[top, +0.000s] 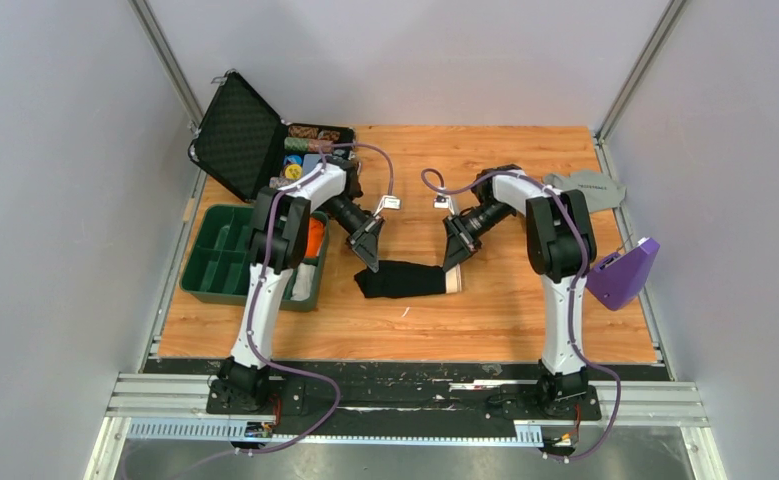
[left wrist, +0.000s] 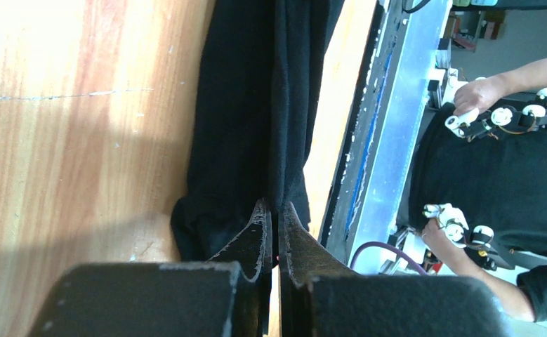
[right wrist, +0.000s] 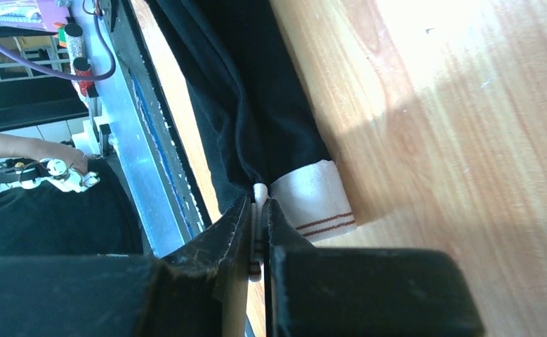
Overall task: Roll the underwear
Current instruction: Fold the underwear at the center of the board.
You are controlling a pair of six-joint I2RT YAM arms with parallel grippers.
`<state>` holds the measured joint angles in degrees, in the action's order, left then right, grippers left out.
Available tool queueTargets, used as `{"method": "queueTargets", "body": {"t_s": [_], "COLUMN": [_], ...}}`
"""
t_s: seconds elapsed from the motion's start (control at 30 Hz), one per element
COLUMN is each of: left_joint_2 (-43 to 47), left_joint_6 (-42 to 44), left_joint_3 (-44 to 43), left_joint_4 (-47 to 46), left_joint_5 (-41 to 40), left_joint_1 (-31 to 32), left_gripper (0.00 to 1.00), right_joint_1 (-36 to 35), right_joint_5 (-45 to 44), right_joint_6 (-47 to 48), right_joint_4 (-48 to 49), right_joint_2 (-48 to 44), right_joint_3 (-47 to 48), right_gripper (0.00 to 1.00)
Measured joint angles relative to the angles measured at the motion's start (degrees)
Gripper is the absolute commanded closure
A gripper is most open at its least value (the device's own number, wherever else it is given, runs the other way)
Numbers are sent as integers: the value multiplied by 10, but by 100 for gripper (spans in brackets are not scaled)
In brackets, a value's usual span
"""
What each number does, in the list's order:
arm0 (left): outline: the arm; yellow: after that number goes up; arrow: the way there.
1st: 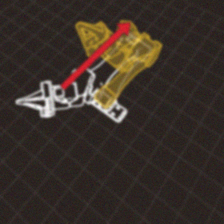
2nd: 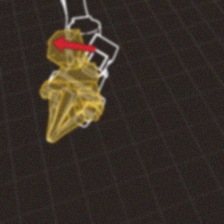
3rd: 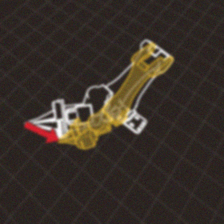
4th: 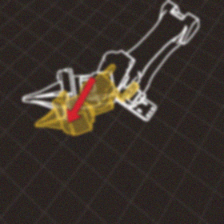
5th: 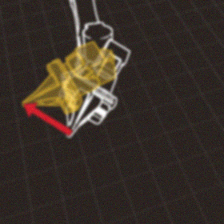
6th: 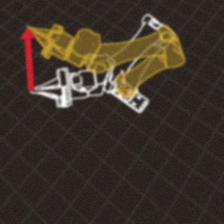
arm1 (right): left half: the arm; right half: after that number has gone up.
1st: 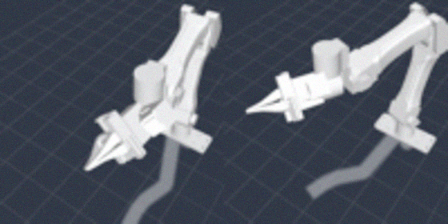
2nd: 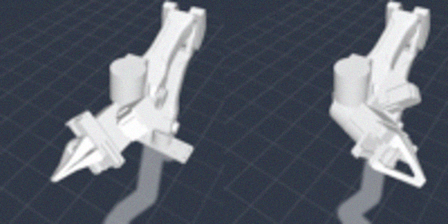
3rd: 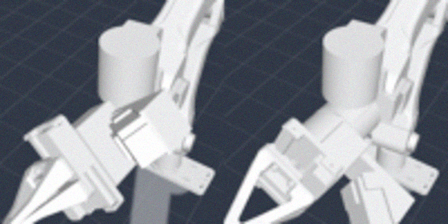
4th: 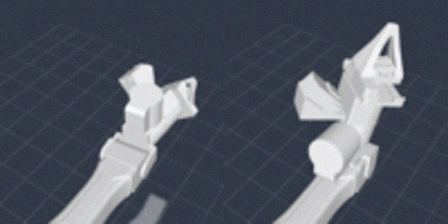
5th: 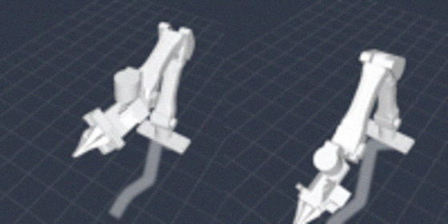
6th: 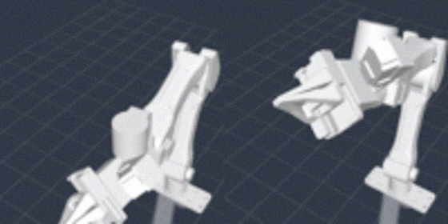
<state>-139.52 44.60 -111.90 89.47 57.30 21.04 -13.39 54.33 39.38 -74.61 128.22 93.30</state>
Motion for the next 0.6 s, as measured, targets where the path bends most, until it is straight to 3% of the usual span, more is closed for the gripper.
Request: {"method": "queueTargets", "body": {"t_s": [0.6], "left_joint_2": [-14], "left_joint_6": [1], "left_joint_3": [32], "left_joint_4": [-2], "left_joint_5": [-26], "left_joint_1": [-1], "left_gripper": [100], "right_joint_1": [-3], "right_joint_5": [-18], "right_joint_6": [-34], "right_joint_4": [6], "right_joint_2": [66], "right_joint_3": [61], "right_gripper": [100]}}
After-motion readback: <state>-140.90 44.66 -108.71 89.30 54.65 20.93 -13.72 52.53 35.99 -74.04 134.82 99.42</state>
